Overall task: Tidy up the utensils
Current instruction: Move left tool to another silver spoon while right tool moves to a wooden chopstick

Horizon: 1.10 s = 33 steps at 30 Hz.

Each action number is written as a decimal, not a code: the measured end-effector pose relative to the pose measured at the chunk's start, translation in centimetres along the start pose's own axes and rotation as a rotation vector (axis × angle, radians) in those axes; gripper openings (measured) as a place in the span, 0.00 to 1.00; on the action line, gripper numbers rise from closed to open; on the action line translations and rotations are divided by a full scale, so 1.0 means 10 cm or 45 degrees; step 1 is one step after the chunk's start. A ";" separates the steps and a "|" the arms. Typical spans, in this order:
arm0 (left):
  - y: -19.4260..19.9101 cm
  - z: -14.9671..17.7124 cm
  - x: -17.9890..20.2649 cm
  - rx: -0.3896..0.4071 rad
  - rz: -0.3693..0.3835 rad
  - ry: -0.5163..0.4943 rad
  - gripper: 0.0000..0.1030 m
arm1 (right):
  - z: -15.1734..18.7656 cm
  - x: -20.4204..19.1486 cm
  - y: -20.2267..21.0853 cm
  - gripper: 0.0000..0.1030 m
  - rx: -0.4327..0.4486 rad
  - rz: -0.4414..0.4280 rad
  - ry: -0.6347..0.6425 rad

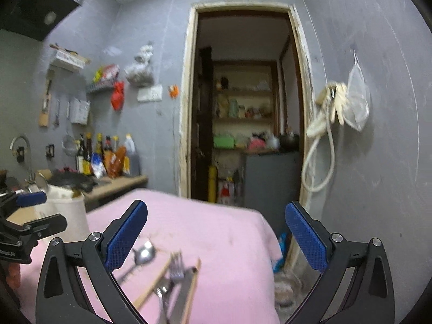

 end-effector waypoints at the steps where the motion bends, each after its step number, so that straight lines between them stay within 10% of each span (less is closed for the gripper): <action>1: -0.04 0.01 0.03 -0.021 0.009 -0.013 0.97 | 0.03 0.03 -0.02 1.00 -0.028 0.006 -0.005; 8: -0.35 0.15 0.22 -0.183 0.046 -0.072 0.87 | 0.30 0.14 -0.30 0.99 -0.288 0.054 0.034; 18: -0.91 0.41 0.29 -0.488 0.106 -0.039 0.39 | 0.65 0.07 -0.57 0.48 -0.611 -0.004 0.114; 33: -1.44 0.42 0.30 -0.649 0.107 0.006 0.38 | 0.85 0.03 -0.72 0.38 -0.819 -0.080 0.102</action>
Point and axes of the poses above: each gripper's, at about its wrist camera, not at the fingertips, and y roughly against the way its jaws point, x to its right, z to its underside, the point moved 3 cm from there along -y, roughly the way its jaws point, and after that the axes turned 10 degrees about -y, right-handed, at the moved point
